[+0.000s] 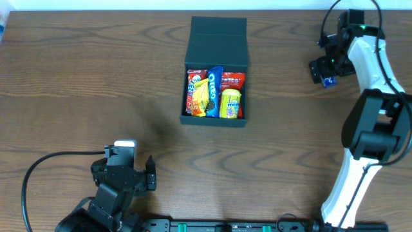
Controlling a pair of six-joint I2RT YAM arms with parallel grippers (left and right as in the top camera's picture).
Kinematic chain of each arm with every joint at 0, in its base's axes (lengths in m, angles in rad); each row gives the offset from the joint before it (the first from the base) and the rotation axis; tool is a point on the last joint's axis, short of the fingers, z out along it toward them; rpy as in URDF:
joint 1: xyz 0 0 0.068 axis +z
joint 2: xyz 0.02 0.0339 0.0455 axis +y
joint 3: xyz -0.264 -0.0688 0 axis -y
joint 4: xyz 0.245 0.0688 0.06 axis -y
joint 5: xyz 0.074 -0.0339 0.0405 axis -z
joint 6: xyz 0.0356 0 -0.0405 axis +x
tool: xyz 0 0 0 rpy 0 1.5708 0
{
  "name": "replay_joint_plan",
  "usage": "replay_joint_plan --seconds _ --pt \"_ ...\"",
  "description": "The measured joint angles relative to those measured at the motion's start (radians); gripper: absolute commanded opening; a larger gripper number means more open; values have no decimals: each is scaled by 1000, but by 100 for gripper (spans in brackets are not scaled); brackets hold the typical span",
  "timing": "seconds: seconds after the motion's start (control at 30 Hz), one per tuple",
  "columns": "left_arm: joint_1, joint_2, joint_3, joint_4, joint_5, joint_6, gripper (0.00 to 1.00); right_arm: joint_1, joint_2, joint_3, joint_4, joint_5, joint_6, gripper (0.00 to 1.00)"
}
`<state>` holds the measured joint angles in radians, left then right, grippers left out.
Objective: Pack container
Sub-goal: 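Lower the right gripper onto the blue Eclipse mints tin and grasp it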
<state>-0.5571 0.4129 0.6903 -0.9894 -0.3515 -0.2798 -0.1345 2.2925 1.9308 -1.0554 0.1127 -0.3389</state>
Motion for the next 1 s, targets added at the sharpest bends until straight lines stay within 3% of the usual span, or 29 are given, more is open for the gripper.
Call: replay_joint_plan --seconds 1.0 --pt "0 0 0 0 0 0 95 -8 58 0 80 -27 -12 99"
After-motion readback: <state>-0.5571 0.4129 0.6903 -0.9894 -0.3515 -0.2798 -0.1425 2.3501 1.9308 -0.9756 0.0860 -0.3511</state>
